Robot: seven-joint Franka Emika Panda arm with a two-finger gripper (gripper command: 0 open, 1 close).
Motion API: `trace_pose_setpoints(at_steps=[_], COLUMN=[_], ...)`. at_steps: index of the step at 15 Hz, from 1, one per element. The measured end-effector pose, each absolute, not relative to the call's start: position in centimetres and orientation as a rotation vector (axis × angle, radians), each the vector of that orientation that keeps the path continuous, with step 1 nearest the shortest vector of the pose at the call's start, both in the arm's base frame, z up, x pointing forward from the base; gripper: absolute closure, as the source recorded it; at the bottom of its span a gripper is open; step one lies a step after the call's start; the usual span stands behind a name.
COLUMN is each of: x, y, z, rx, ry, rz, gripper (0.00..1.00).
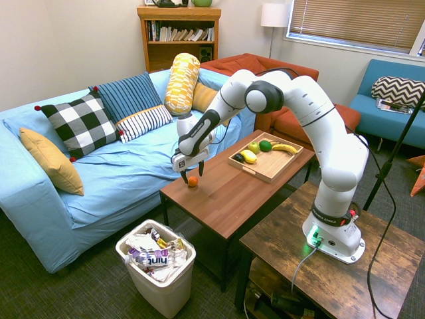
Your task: Put the tangerine in the tray
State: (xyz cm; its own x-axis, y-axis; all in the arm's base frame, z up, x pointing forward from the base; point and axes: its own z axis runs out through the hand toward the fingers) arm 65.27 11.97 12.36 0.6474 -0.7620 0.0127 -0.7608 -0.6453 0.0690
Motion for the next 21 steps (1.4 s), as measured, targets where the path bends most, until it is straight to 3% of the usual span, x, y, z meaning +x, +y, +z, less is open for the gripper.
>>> trace_pose_setpoints(at_steps=[2,3,17,21], x=[65.8,66.0,66.9,68.3], y=[11.7,11.6,11.4,8.8], z=[11.4,11.0,10.5,14.0], rx=[2.776,2.772,2.765,2.757], ry=[-1.296,-1.300,-1.341,-1.392], rz=[-0.032,-0.032,-0.040,0.013], gripper=[0.00,1.00,1.00,1.00])
